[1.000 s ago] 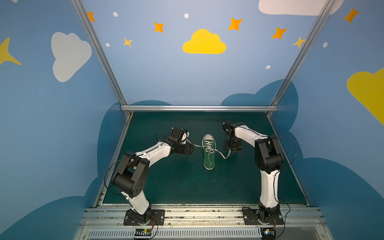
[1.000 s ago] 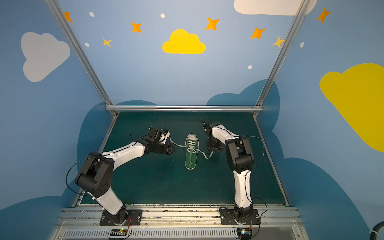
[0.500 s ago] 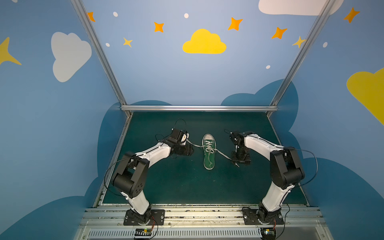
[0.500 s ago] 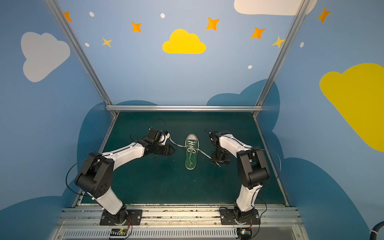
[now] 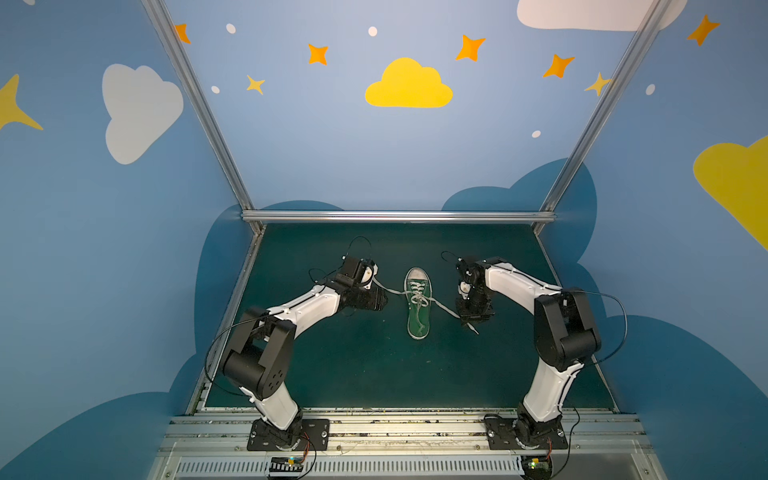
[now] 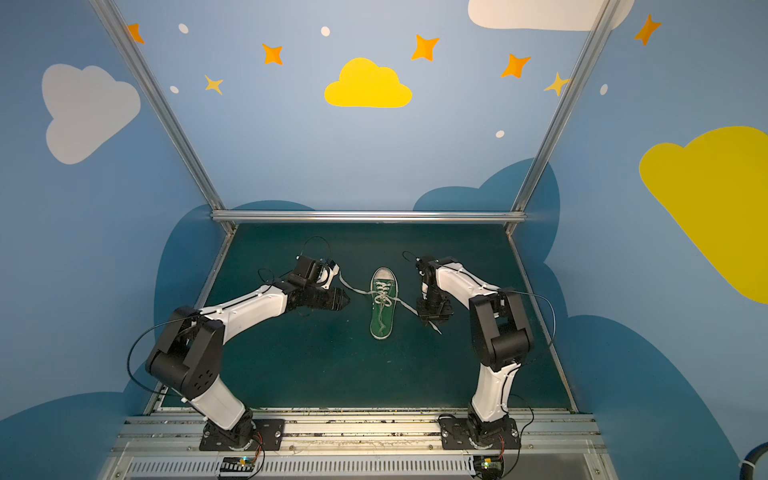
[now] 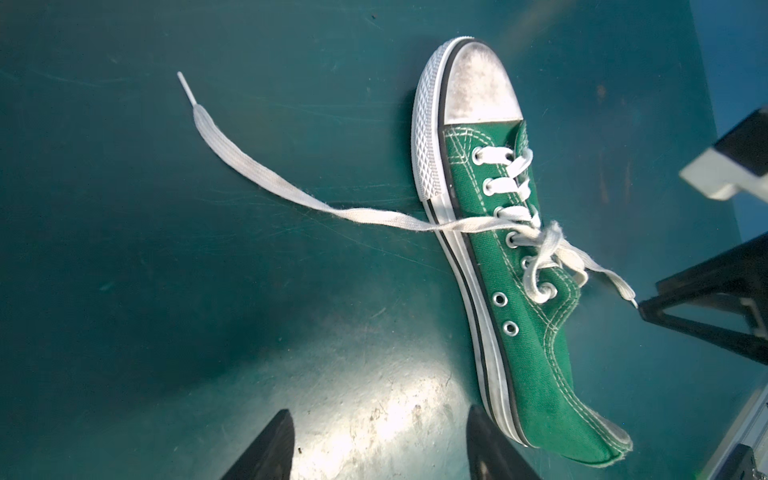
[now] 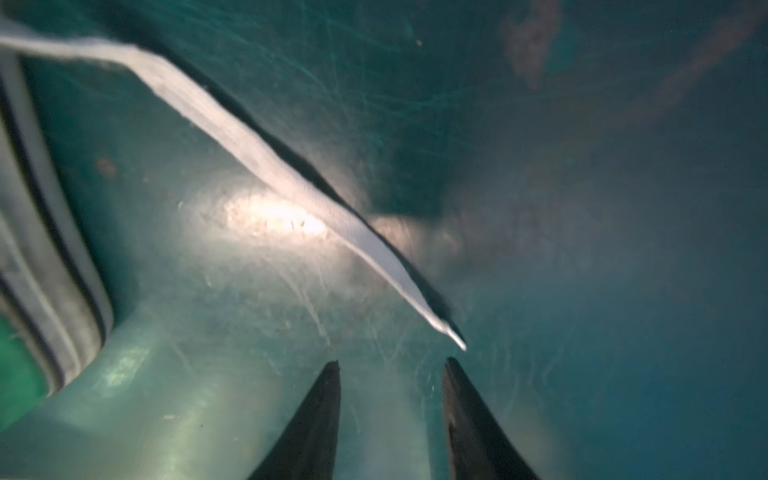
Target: Tie the shoes
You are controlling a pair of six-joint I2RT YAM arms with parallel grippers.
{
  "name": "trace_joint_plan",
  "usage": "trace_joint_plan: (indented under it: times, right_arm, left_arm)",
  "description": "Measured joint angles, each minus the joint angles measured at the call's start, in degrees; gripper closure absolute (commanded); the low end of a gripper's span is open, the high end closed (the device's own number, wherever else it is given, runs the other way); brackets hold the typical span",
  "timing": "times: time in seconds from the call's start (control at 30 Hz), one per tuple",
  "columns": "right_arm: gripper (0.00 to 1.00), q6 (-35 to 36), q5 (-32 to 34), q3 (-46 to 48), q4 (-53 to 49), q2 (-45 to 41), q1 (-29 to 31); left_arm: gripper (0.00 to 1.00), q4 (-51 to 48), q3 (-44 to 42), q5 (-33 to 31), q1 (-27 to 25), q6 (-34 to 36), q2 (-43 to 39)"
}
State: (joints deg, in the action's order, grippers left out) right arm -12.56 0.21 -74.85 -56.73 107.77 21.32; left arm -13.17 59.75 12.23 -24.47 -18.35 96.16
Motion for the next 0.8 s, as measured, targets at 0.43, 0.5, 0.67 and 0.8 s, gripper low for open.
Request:
trace_joint_plan:
  times: [0.43, 0.5, 0.67, 0.8]
  right_arm:
    - [0.68, 1.03, 0.7, -0.07, 0.9, 3.28, -1.49]
    - [0.69, 1.03, 0.7, -0.04, 0.9, 3.32, -1.64]
    - [0.81, 1.05, 0.66, 0.13, 1.2, 3.65, -1.86]
    - [1.0, 0.72, 0.52, 0.2, 0.98, 3.87, -1.81]
  left_arm:
    - [0.35, -0.04, 0.0, -0.02, -0.02, -0.11, 0.0]
    - [0.35, -0.04, 0.02, -0.02, -0.04, -0.11, 0.0]
    - [0.35, -0.07, 0.02, 0.0, -0.17, -0.11, 0.0]
    - [0.35, -0.17, 0.02, -0.02, -0.46, -0.11, 0.0]
